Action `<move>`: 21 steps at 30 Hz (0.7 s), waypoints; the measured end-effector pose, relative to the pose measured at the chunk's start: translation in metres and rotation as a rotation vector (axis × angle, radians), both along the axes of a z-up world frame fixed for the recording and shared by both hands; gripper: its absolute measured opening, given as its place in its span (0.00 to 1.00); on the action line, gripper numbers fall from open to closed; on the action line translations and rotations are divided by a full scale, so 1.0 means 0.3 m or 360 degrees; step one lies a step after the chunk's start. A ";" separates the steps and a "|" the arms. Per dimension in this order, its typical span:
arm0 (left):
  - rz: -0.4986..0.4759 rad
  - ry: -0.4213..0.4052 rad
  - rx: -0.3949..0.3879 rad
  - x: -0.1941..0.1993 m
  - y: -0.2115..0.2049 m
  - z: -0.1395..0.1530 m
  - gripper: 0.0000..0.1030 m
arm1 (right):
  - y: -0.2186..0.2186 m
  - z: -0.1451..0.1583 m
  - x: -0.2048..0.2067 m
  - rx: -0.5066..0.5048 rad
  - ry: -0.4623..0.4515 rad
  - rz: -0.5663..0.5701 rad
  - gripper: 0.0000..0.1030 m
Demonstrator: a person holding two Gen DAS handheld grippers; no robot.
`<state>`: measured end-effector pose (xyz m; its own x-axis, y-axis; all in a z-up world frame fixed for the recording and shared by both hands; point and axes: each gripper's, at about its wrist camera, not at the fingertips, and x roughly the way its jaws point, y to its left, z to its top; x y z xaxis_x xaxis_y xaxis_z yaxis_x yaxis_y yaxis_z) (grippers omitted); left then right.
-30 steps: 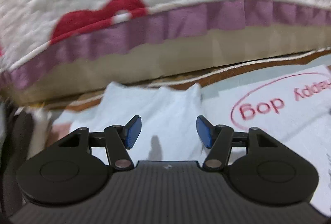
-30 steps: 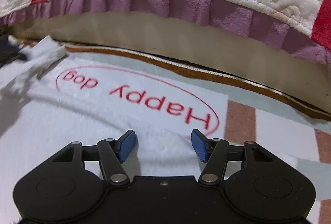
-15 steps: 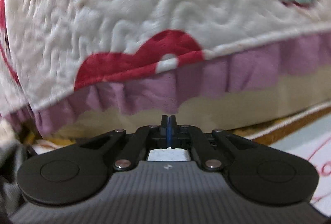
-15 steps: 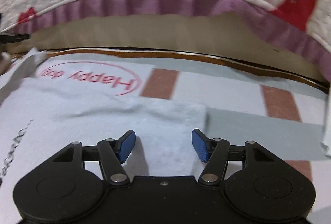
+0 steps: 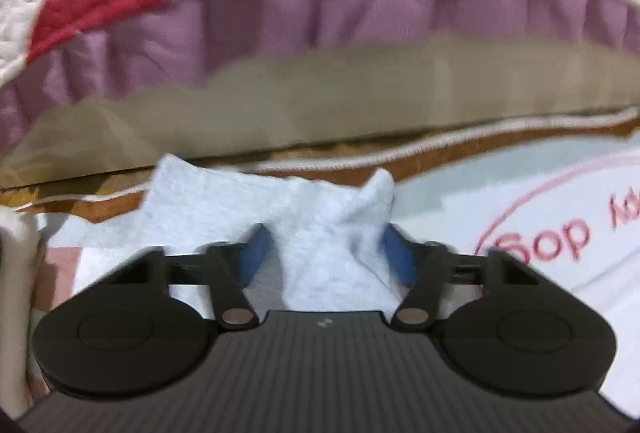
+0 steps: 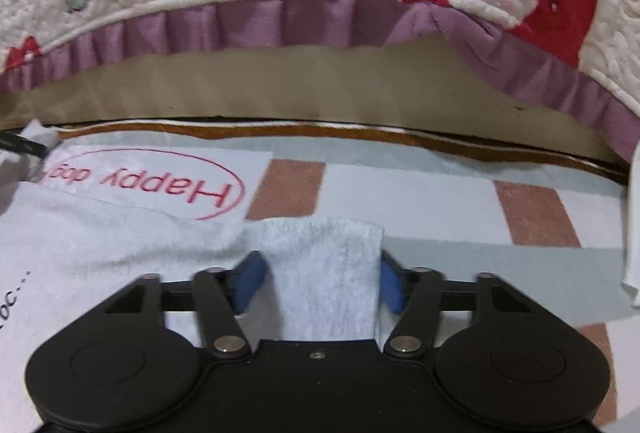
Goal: Fold clothes
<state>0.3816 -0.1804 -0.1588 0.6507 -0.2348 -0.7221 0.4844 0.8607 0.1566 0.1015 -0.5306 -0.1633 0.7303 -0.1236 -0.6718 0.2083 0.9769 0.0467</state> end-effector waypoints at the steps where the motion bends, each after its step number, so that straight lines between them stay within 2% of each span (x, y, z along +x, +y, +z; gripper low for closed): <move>1: -0.0018 -0.0023 0.0040 -0.005 -0.014 -0.010 0.01 | 0.001 0.001 -0.004 0.0000 -0.0016 0.0020 0.32; 2: -0.0031 -0.0053 0.0076 -0.011 -0.026 -0.017 0.01 | 0.003 0.002 -0.008 -0.0002 -0.0024 0.0034 0.15; 3: 0.0032 -0.0162 0.0070 -0.029 -0.018 0.015 0.01 | 0.006 0.003 -0.013 -0.0005 -0.0032 0.0048 0.11; 4: 0.0095 -0.0265 0.0059 -0.046 -0.010 0.047 0.01 | 0.011 0.004 -0.017 -0.0018 -0.0038 0.0061 0.11; 7: 0.0323 -0.0355 -0.0144 -0.058 0.037 0.110 0.02 | 0.028 0.003 -0.018 -0.0076 -0.0047 0.0056 0.09; 9: 0.0302 -0.0400 -0.0062 -0.050 0.001 0.077 0.03 | 0.034 0.001 -0.017 -0.0090 -0.0054 0.0043 0.08; 11: 0.0264 -0.0365 0.0012 -0.032 -0.027 0.032 0.10 | 0.036 -0.002 -0.005 -0.0107 -0.0050 0.0024 0.08; 13: 0.0296 -0.0300 0.0021 -0.016 -0.014 0.016 0.21 | 0.047 0.000 0.003 -0.0162 -0.0030 0.0002 0.11; 15: 0.0318 -0.0280 -0.0008 -0.038 0.038 0.036 0.50 | 0.059 0.005 0.005 -0.0262 0.0006 -0.0042 0.22; 17: 0.0277 -0.0287 -0.0042 -0.087 0.107 0.074 0.52 | 0.062 0.019 -0.004 -0.0332 0.0056 -0.0115 0.29; 19: 0.0162 -0.0286 -0.0014 -0.169 0.187 0.114 0.52 | 0.048 0.053 -0.029 -0.0230 0.0038 -0.0207 0.30; 21: 0.0084 -0.0272 0.0046 -0.266 0.285 0.140 0.59 | 0.048 0.097 -0.065 -0.0071 -0.0028 -0.0271 0.31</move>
<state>0.3019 -0.0948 -0.1167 0.7756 -0.1778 -0.6057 0.4026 0.8783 0.2577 0.0821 -0.5162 -0.1342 0.7080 -0.2760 -0.6500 0.3706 0.9287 0.0093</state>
